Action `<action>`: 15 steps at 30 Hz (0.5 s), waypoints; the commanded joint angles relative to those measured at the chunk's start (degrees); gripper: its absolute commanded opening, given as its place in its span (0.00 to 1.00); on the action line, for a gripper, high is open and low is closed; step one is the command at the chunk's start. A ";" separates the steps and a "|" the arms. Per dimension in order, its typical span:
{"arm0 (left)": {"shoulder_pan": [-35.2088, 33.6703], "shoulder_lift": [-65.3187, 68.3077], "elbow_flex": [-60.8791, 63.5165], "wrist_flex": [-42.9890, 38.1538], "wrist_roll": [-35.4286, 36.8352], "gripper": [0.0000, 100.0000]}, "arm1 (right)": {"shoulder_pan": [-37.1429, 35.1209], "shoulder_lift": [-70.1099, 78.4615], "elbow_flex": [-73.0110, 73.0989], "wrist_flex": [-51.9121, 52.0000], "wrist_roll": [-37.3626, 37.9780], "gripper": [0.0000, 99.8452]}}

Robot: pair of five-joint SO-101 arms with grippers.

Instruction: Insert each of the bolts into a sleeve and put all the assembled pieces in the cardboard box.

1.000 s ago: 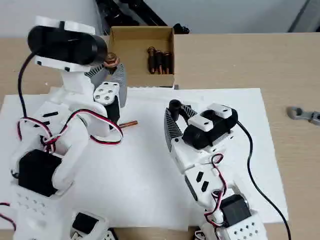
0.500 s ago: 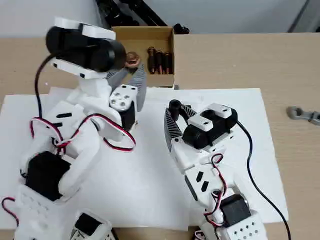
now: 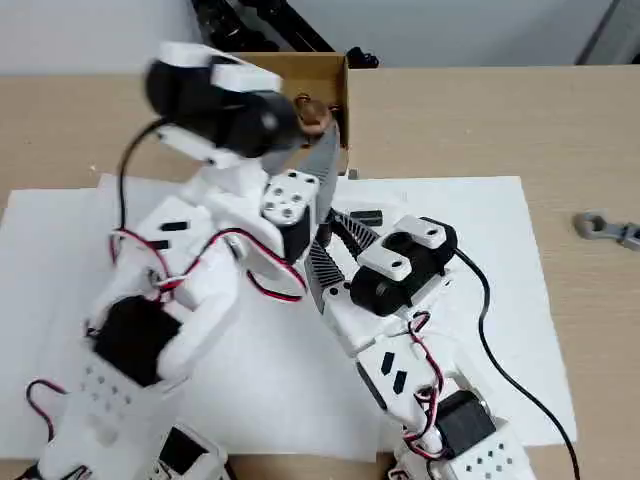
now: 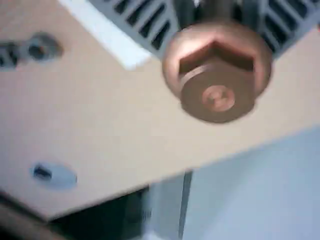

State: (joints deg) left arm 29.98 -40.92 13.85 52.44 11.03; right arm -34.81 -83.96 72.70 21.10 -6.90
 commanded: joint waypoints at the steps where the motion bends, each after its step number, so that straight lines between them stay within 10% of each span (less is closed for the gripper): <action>1: 0.62 -1.32 0.31 -1.76 -0.26 0.01 | -0.22 -0.13 -3.16 -1.45 -0.09 0.00; 15: 0.79 -0.79 -5.85 7.03 0.09 0.01 | -0.22 -0.04 -1.32 -1.45 0.00 0.00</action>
State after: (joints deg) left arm 30.33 -40.92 11.74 57.71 11.03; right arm -34.81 -83.96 72.70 21.10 -6.90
